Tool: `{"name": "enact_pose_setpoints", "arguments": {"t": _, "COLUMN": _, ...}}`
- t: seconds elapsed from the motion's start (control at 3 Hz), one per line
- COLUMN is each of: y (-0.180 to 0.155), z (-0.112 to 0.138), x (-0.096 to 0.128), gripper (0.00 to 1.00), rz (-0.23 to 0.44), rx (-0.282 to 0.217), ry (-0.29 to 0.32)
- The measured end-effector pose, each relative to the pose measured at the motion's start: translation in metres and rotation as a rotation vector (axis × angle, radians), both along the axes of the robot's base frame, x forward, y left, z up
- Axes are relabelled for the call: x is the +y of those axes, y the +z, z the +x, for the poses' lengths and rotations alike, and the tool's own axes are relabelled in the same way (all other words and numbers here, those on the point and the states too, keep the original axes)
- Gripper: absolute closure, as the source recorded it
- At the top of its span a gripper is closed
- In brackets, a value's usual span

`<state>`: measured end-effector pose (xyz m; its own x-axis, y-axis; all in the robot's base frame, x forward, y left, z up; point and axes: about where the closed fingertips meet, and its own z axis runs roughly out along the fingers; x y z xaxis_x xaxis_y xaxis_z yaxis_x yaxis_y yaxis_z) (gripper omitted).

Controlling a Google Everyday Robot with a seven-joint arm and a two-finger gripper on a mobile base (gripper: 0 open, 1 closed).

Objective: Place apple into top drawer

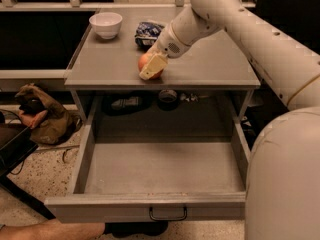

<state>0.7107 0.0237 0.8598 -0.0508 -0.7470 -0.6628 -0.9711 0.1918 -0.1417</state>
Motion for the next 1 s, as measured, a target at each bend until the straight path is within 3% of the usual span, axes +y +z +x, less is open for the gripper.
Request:
{"name": "enact_pose_setpoints", "arguments": {"t": 0.67, "y": 0.004, "z": -0.007, "x": 0.003, "gripper": 0.88, "rz": 0.000, "rx": -0.007, "ry": 0.012}}
{"name": "enact_pose_setpoints", "arguments": {"t": 1.0, "y": 0.017, "z": -0.029, "x": 0.003, "gripper": 1.00, "rz": 0.015, "rx": -0.037, "ry": 0.020}}
